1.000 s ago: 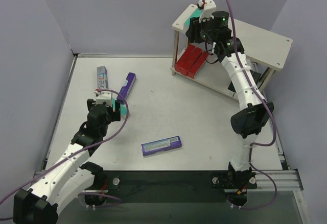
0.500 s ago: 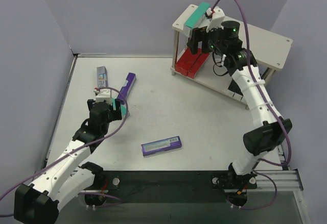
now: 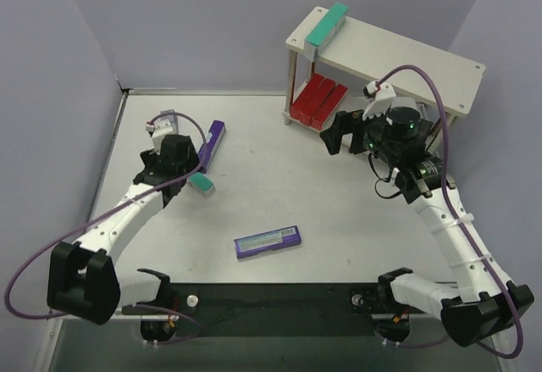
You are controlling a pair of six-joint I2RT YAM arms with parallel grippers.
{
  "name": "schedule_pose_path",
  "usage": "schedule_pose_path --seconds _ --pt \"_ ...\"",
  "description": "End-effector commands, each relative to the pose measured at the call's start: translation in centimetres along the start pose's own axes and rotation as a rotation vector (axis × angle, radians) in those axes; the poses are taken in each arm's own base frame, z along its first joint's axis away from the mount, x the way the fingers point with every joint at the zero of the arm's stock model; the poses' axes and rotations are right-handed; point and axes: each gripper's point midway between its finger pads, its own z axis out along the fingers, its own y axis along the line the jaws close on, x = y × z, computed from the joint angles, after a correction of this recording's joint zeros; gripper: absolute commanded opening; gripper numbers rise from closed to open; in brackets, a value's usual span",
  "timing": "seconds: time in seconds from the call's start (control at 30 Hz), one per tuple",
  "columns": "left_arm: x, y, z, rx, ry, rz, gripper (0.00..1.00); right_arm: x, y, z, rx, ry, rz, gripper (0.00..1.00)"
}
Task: Place and organize the toothpastes onto the shelf
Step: Pick up the toothpaste from the center of the board.
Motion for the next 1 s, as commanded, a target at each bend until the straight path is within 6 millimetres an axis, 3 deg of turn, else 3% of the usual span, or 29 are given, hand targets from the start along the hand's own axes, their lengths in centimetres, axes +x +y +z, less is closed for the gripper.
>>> schedule_pose_path --seconds 0.0,0.13,0.17,0.4,0.47,0.6,0.97 --pt "0.1 0.9 1.7 -0.084 0.072 -0.137 0.94 3.7 0.4 -1.9 0.003 0.038 0.062 1.0" --pt "0.9 1.3 3.8 -0.093 0.143 -0.228 0.94 7.3 0.3 -4.2 0.014 0.087 0.072 0.99" --pt "1.1 1.2 4.1 -0.086 0.158 -0.237 0.94 9.1 0.0 -4.4 0.023 0.126 0.075 0.99" --pt "2.1 0.8 7.6 -0.1 0.224 -0.274 0.95 13.4 0.4 -6.5 0.002 0.204 0.09 0.99" --pt "1.7 0.5 8.3 -0.103 0.228 -0.275 0.95 13.8 0.6 -6.8 -0.006 0.207 0.091 0.99" --pt "2.9 0.3 9.9 -0.133 0.279 -0.259 0.95 14.3 0.6 -7.0 -0.005 0.21 0.089 0.99" --pt "5.5 0.7 11.8 -0.164 0.326 -0.24 0.87 16.3 2.0 -6.4 -0.063 0.28 0.047 0.98"
